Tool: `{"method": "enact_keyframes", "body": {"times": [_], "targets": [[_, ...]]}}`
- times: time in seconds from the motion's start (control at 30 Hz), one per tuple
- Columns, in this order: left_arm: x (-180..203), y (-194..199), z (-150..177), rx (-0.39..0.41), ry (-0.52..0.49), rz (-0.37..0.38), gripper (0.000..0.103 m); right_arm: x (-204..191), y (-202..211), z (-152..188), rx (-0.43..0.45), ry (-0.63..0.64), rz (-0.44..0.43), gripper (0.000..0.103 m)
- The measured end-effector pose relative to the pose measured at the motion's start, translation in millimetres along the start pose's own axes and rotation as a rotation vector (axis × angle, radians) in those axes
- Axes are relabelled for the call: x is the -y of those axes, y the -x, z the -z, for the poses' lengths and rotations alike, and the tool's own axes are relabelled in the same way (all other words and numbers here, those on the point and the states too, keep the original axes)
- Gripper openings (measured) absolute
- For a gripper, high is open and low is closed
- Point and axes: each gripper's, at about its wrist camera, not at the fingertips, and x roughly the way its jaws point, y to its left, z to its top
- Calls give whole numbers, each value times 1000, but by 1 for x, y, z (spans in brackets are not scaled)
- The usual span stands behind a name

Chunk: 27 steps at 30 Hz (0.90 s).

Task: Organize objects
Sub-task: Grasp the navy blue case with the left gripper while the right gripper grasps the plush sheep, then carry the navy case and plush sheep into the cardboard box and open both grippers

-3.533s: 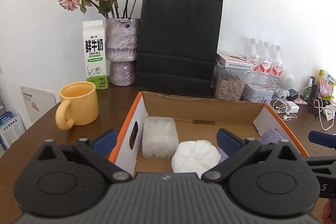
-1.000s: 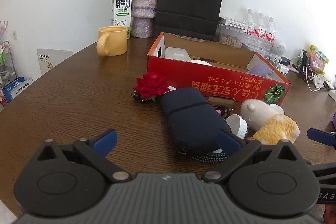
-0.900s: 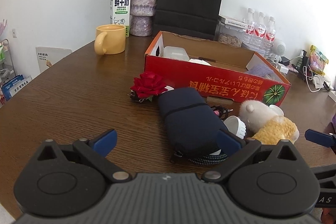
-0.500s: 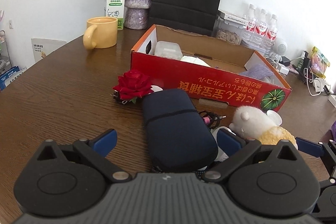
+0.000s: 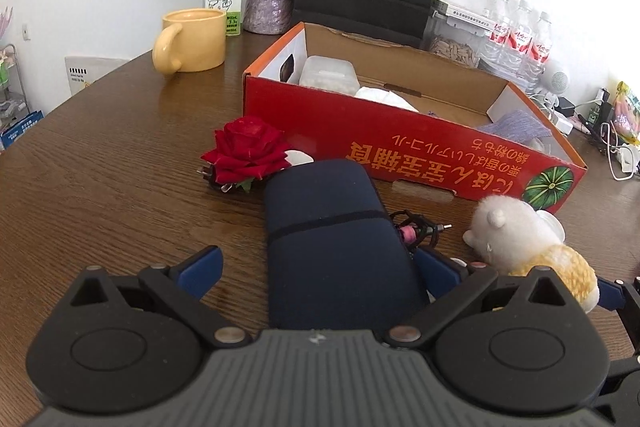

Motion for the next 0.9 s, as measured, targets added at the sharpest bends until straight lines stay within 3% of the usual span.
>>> {"method": "enact_keyframes", "body": {"times": [0.27,0.43,0.9], "targets": [[-1,-8,-4,-11,34,12,103,-2,-6,-2,-8,-7,11,103],[0,-7,-2,-24,32,49,77,-2,-5,-2,0,-10,13,102],[-7,12,2,8,-18,59,69,-7,7,-1,70,1,63,95]]}}
